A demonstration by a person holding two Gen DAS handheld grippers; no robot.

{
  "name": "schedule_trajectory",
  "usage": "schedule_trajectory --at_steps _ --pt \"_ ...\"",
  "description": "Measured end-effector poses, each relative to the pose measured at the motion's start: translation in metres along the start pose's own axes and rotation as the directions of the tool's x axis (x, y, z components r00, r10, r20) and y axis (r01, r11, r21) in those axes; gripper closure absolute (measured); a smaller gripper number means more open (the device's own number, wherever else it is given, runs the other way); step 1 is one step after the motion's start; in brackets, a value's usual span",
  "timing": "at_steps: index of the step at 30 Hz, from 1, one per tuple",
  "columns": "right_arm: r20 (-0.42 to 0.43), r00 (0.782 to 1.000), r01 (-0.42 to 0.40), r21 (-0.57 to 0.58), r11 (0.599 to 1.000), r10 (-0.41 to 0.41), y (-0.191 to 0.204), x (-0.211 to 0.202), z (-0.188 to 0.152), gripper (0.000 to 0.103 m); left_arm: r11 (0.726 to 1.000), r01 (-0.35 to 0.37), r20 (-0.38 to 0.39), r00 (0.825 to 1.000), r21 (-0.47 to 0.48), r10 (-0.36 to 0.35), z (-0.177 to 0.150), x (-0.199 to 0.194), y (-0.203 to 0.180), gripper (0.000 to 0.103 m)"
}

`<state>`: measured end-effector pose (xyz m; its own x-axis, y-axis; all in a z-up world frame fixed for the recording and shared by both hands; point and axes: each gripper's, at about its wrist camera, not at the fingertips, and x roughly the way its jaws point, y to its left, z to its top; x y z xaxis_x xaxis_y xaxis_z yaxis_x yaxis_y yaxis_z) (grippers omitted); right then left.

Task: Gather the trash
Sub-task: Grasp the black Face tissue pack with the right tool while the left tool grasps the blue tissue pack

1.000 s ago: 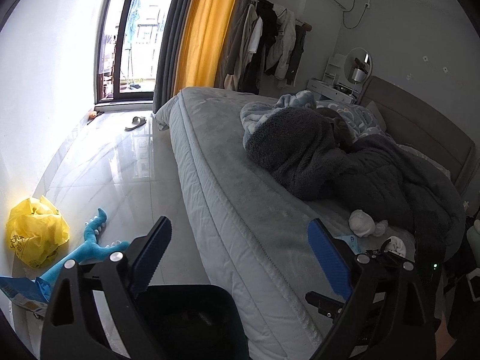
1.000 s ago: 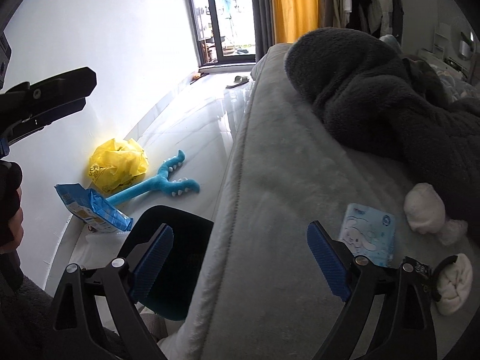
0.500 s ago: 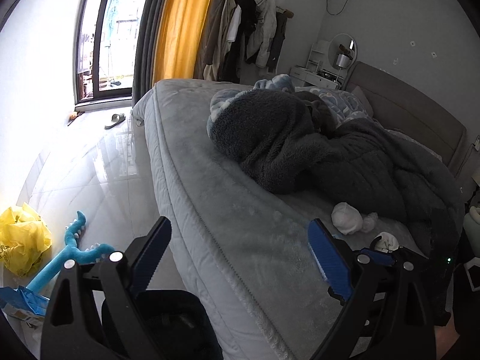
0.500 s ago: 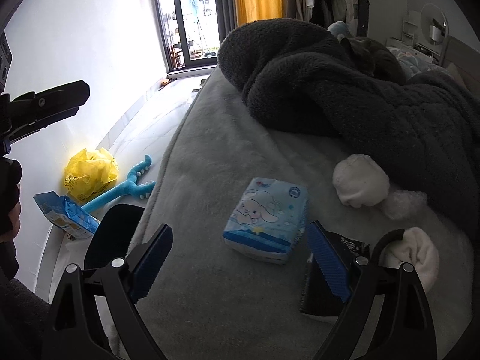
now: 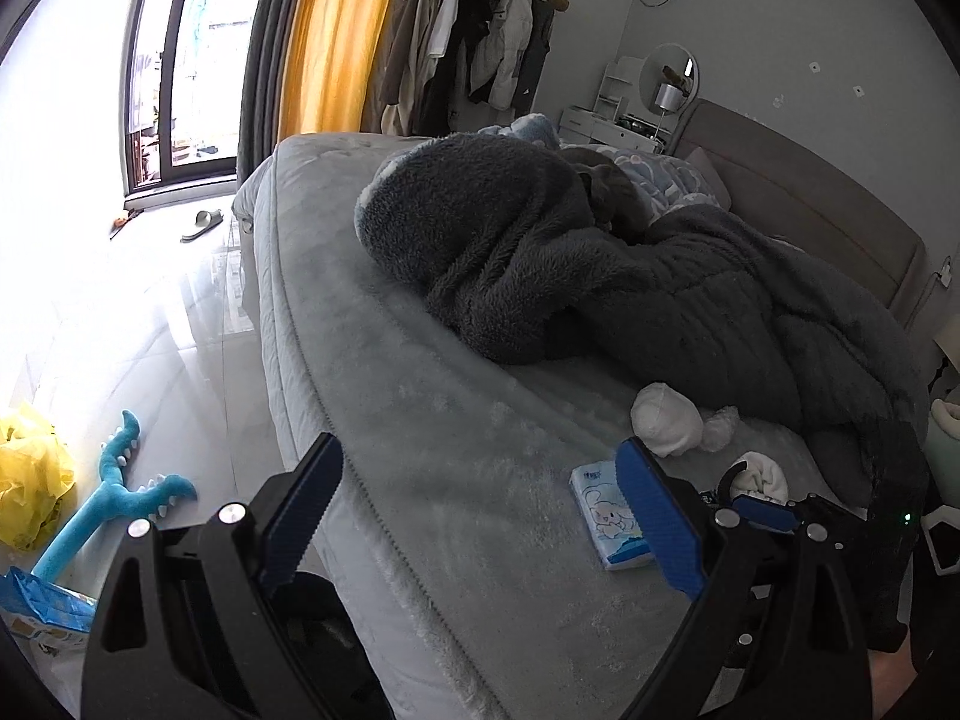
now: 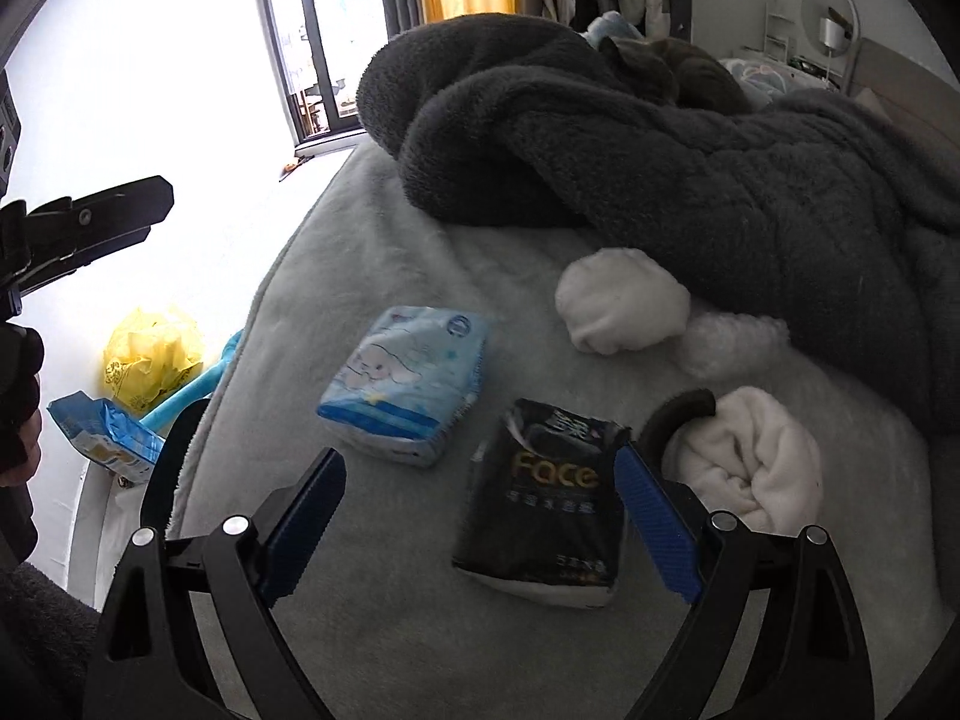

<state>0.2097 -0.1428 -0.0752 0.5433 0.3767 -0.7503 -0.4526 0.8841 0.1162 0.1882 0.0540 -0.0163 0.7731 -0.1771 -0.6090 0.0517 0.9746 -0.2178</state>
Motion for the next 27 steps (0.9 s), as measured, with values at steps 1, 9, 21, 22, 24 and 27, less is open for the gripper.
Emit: schedule_trajectory --at_steps 1,9,21,22,24,27 --pt "-0.006 1.000 -0.006 0.013 1.000 0.006 -0.005 0.001 -0.002 0.011 1.000 0.003 -0.004 1.000 0.001 -0.003 0.000 0.002 -0.003 0.009" --pt "-0.040 0.995 -0.083 0.104 0.991 0.088 -0.026 0.009 -0.019 0.012 1.000 0.024 -0.035 0.999 0.010 -0.024 -0.003 0.019 -0.024 0.009" --pt "-0.001 0.998 -0.066 0.088 0.994 0.067 -0.030 0.004 -0.016 0.046 0.999 0.029 -0.095 0.995 0.042 -0.025 -0.014 0.042 -0.048 0.009" --pt "0.004 0.997 -0.071 0.086 0.994 0.071 -0.031 0.002 -0.016 0.046 0.999 0.029 -0.097 0.995 0.041 -0.025 -0.015 0.043 -0.049 0.009" --pt "0.018 0.996 -0.084 0.084 0.993 0.082 -0.032 -0.004 -0.015 0.047 0.999 0.030 -0.103 0.994 0.035 -0.026 -0.016 0.046 -0.050 0.009" --pt "0.050 0.995 -0.088 0.080 0.993 0.084 -0.036 -0.016 -0.012 0.047 0.999 0.036 -0.116 0.993 0.023 -0.033 -0.017 0.051 -0.053 0.009"
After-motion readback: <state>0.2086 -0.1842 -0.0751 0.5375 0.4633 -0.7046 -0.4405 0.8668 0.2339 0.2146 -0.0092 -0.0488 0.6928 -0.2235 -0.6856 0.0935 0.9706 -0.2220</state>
